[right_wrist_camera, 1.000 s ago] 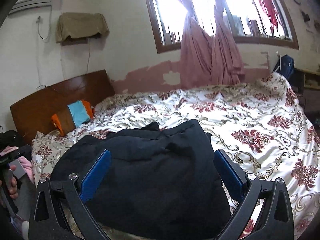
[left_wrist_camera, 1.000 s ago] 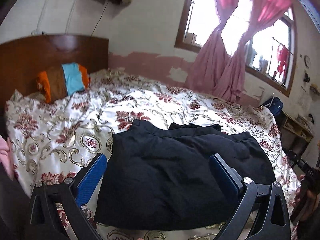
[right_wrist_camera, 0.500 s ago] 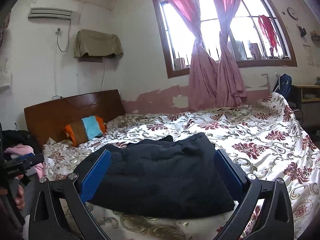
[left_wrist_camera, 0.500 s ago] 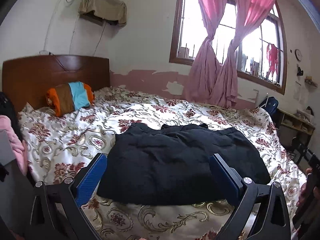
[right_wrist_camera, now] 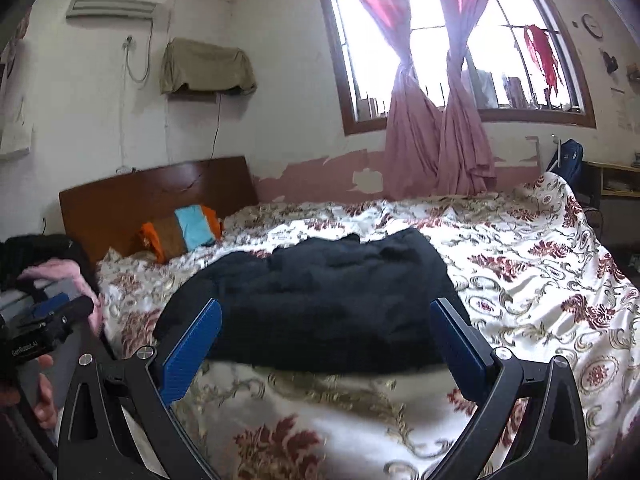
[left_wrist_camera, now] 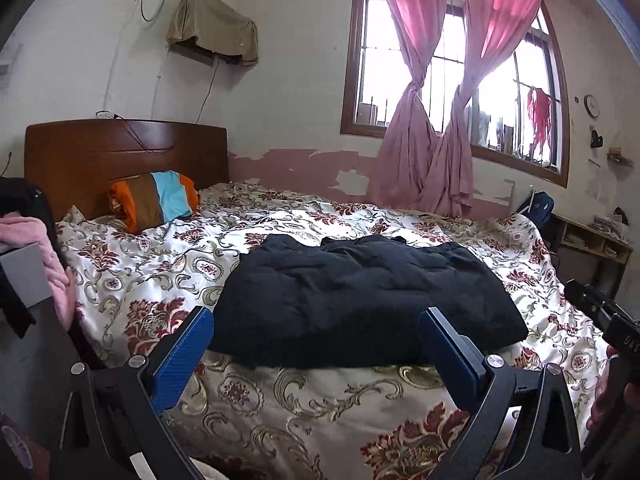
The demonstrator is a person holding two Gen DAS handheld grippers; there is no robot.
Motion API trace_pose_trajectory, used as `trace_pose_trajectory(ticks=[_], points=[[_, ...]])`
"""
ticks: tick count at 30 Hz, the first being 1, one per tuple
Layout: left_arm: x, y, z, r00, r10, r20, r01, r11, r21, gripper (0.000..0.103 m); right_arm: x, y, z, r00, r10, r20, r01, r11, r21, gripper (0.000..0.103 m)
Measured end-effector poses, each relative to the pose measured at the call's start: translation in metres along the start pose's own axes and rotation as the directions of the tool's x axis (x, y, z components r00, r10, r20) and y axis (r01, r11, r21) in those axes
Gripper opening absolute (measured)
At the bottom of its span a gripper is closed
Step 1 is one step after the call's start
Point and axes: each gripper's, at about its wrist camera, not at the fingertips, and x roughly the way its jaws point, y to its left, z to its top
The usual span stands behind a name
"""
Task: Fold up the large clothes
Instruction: 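Release the jacket and pull both tools back from it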
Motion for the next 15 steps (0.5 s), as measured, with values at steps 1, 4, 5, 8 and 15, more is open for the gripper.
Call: trace_pose_trajectory(ticks=[1, 4, 5, 8, 15], points=[[-0.005, 0.001, -0.004, 1.0, 0.004, 0.002, -0.004, 1.0, 0.001, 0.103, -0.003, 0.003, -0.003, 1.0, 0.001, -0.008, -0.001, 1.0, -0.002, 0.101], [-0.013, 0.002, -0.012, 1.0, 0.006, 0.003, -0.006, 1.0, 0.012, 0.103, -0.01, 0.005, -0.012, 0.999, 0.024, -0.033, -0.024, 1.0, 0.001, 0.101], [-0.014, 0.002, -0.016, 1.0, 0.017, -0.002, -0.017, 1.0, 0.02, 0.103, -0.012, 0.006, -0.015, 0.999, 0.027, -0.04, -0.027, 1.0, -0.002, 0.101], [-0.012, 0.003, -0.022, 0.999, 0.032, -0.025, -0.032, 0.999, 0.025, 0.103, -0.016, 0.01, -0.024, 0.999, 0.02, -0.05, -0.021, 0.999, -0.026, 0.101], [-0.012, 0.005, -0.036, 0.999, 0.028, -0.035, -0.027, 0.999, 0.037, 0.103, -0.018, 0.019, -0.036, 0.999, 0.001, -0.055, -0.004, 0.998, -0.063, 0.101]])
